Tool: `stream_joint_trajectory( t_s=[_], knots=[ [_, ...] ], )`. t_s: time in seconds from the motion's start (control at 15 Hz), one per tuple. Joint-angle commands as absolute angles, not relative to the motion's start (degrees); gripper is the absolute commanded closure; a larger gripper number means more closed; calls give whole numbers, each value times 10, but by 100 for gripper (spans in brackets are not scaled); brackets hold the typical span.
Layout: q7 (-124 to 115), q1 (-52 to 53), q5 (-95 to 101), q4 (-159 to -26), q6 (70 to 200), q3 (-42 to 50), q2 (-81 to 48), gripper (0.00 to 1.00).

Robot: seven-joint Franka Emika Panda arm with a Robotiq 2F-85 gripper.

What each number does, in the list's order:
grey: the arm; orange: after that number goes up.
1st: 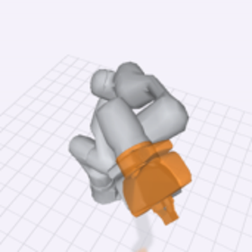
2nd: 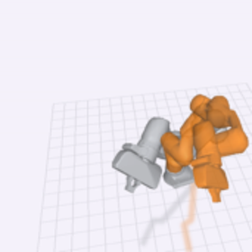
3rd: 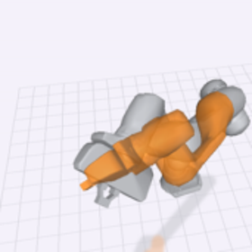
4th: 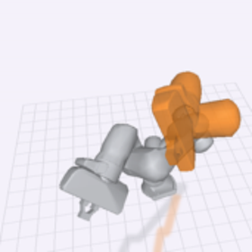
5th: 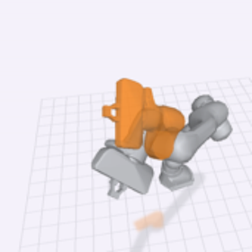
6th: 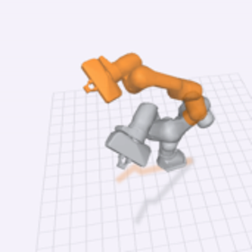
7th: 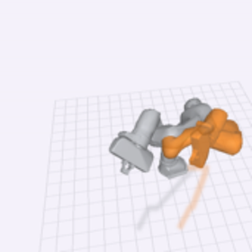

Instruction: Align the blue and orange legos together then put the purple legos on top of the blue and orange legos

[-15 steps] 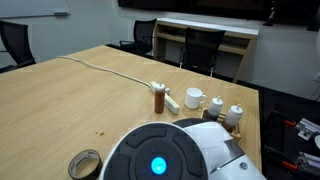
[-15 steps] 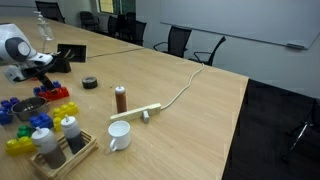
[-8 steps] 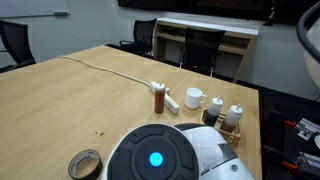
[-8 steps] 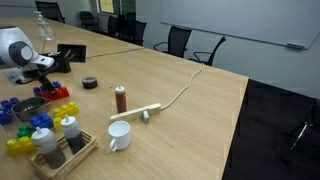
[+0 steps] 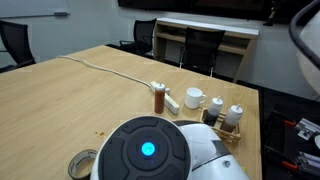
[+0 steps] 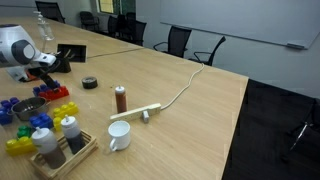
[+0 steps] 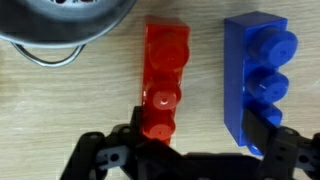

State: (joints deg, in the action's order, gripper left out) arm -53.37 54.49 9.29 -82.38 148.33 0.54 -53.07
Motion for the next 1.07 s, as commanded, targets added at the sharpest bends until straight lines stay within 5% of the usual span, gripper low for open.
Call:
stream_joint_trajectory(
  t_s=[0.0, 1.0],
  knots=[
    [-504, 532, 73, -809, 1491, -9, -538, 0],
    [-449, 522, 26, -776, 1497, -40, -558, 0]
  ],
)
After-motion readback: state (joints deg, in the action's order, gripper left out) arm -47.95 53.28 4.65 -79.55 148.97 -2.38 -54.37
